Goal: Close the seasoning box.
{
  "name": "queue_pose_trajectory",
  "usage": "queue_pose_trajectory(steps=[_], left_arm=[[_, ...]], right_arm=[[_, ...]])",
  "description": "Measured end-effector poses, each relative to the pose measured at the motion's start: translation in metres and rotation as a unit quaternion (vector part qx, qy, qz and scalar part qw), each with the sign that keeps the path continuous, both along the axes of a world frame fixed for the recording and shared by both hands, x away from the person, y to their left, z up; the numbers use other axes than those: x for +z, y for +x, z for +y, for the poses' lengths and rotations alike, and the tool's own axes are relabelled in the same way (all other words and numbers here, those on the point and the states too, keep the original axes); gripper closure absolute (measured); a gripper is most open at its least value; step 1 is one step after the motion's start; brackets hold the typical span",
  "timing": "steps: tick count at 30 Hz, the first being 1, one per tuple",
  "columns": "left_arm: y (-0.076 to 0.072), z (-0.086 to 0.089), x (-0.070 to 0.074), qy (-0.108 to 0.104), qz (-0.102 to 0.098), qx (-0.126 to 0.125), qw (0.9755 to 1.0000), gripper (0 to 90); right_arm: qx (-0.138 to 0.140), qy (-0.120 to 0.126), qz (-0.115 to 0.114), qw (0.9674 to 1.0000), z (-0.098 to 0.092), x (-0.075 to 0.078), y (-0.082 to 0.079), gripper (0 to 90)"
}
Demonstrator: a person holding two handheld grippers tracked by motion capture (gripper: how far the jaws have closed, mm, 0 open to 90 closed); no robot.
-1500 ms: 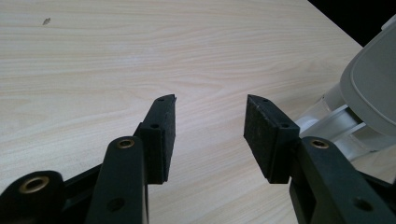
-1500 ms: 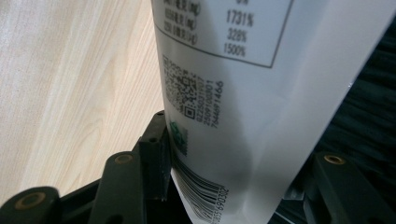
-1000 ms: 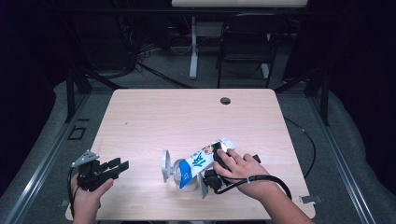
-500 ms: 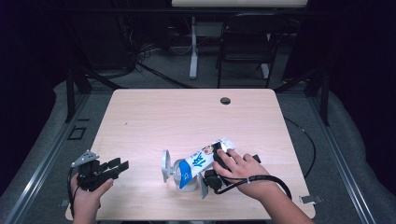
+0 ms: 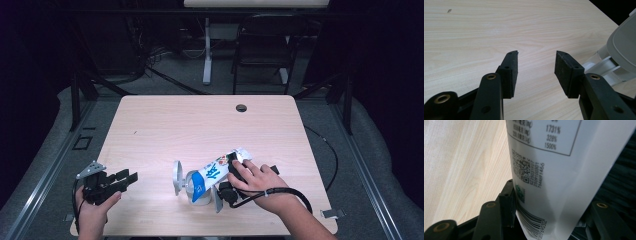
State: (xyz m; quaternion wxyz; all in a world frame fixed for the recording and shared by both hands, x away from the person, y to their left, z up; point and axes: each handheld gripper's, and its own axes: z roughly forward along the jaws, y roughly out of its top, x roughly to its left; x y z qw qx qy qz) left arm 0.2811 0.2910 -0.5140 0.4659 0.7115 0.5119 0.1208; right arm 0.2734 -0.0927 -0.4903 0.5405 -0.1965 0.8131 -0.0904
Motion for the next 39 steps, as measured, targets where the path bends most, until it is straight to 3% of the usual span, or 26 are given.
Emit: queue_pose_trajectory(steps=[39], left_arm=[[0.0000, 0.0003, -0.0001, 0.000, 0.000, 0.000, 1.0000, 54.0]], right_arm=[[0.001, -0.004, -0.004, 1.0000, 0.0004, -0.0003, -0.0004, 49.7]])
